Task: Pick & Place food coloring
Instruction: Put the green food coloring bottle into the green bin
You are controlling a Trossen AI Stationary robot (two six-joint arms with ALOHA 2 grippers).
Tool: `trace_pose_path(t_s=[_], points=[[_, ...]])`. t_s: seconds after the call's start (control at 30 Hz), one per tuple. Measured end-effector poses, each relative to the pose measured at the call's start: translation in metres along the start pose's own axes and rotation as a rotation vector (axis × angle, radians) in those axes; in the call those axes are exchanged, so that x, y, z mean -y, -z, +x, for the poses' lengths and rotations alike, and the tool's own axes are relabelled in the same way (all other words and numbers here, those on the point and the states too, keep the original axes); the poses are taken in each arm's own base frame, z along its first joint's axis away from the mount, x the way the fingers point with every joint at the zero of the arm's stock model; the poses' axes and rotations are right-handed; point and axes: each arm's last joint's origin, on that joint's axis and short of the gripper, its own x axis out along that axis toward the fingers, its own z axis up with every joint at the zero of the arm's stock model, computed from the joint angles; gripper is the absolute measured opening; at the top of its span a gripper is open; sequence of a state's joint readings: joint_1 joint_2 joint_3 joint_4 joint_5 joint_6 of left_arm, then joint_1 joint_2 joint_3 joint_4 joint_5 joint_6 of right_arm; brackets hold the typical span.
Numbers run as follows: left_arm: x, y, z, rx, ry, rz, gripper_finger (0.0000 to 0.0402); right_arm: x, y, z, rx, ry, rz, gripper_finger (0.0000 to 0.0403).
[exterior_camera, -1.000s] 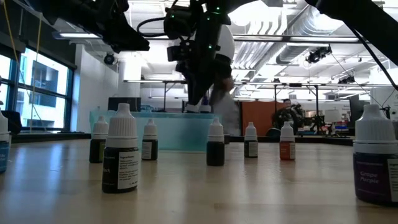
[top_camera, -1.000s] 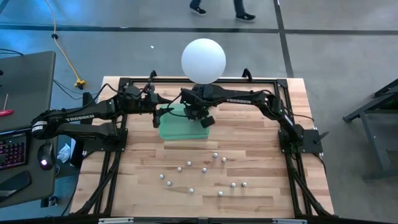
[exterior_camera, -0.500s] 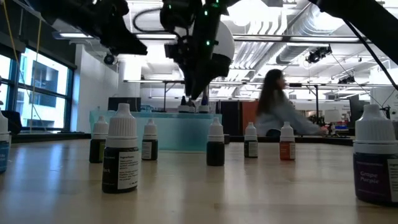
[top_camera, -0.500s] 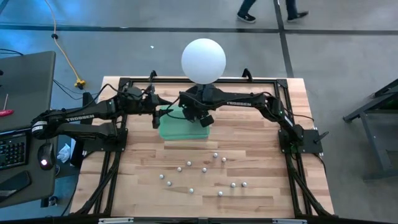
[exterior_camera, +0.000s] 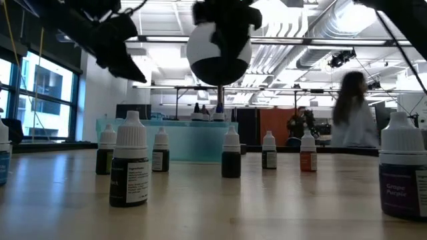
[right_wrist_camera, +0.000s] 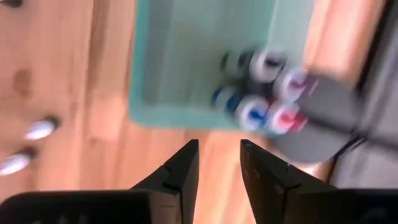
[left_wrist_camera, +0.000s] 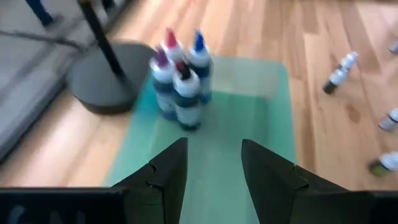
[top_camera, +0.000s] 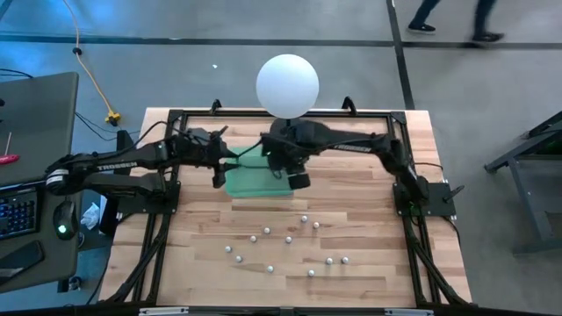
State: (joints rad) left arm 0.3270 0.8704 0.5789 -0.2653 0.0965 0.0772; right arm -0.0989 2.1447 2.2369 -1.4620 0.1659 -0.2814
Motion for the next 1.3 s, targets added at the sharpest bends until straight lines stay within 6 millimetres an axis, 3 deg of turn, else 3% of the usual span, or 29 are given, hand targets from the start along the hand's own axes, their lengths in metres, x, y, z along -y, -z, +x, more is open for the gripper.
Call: trace_pose_path(t_s=[0.17,0.47,0.6,0.83,0.9,1.07,1.3], points=[[0.001,0.007,0.011,-0.046,0.046,-0.011,0.0149,-0.005,0.029,0.022,-0.050,-0.046,0.092,0.0083],[-0.004,0.010,0.049,-0.062,-0.009,-0.012,0.0144,-0.031,0.074,0.047,0.215,-0.079,0.157,0.0053],[-0.008,0.012,0.075,-0.044,-0.048,-0.009,0.0113,-0.039,0.097,0.058,0.371,-0.049,0.211,0.0037],[-0.012,0.021,0.112,-0.019,-0.088,-0.035,0.0024,-0.052,0.130,0.075,0.547,-0.003,0.230,0.0003],[-0.013,0.023,0.121,-0.040,-0.109,-0.064,0.0007,-0.055,0.137,0.079,0.578,0.006,0.227,0.0003],[-0.016,0.023,0.143,-0.081,-0.138,-0.085,0.0007,-0.059,0.148,0.085,0.600,0.044,0.174,0.0001],[-0.018,0.017,0.166,-0.100,-0.112,-0.090,0.0001,-0.058,0.149,0.087,0.607,0.082,0.178,0.0005]])
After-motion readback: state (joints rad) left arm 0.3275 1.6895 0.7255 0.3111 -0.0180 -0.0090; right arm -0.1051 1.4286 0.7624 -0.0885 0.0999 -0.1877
